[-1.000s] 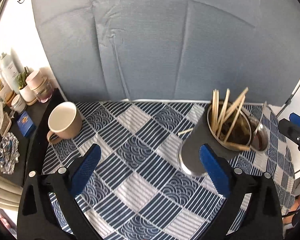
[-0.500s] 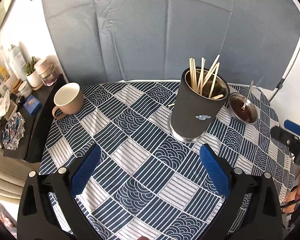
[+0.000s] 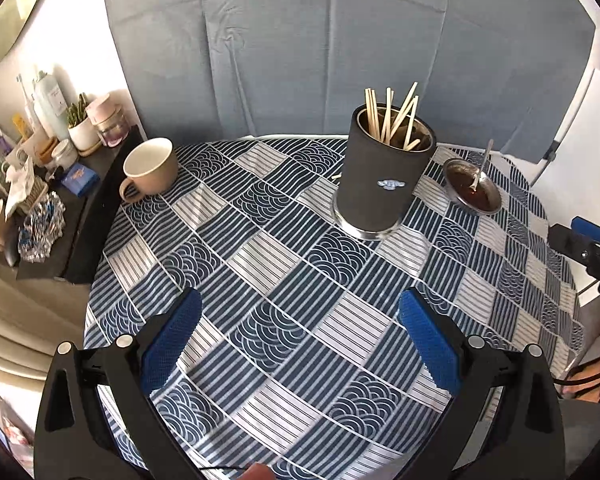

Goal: Organize utensils

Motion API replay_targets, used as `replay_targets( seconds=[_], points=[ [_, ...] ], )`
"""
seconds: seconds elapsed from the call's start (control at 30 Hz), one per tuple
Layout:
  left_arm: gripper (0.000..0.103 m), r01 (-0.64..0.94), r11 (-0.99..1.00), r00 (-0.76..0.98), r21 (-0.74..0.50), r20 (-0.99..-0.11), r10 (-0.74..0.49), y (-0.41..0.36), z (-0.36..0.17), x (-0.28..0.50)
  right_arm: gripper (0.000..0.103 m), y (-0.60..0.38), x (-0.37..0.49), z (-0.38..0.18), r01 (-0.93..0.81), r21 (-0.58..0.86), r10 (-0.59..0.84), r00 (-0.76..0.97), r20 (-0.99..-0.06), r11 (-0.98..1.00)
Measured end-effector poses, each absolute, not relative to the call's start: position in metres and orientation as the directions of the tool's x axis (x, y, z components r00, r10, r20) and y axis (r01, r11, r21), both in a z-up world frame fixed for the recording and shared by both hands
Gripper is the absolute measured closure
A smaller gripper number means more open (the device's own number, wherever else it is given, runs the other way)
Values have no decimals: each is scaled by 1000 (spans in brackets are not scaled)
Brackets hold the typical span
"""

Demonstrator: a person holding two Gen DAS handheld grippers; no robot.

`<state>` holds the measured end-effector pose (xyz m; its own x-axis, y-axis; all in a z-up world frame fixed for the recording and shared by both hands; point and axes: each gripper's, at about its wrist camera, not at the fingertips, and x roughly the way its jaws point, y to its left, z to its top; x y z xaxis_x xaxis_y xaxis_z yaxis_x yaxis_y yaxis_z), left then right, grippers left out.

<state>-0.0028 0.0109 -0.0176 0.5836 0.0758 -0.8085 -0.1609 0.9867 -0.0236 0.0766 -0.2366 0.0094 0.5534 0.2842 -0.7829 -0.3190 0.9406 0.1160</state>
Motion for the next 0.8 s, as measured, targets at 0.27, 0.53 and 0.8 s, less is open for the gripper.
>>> replay_targets(
  seconds=[0.27, 0.53, 0.8],
  points=[
    [6, -198, 980, 620, -24, -777, 106, 4, -7, -14, 13, -239, 69, 3, -307, 225, 356, 491, -795, 925],
    [6, -221, 975, 600, -5, -789, 132, 1, -9, -15, 13, -225, 55, 11, -360, 130, 325, 558, -764, 924],
    [6, -205, 979, 598, -18, -794, 110, 0, -10, -13, 13, -224, 56, 7, -335, 145, 317, 544, -777, 931]
  ],
)
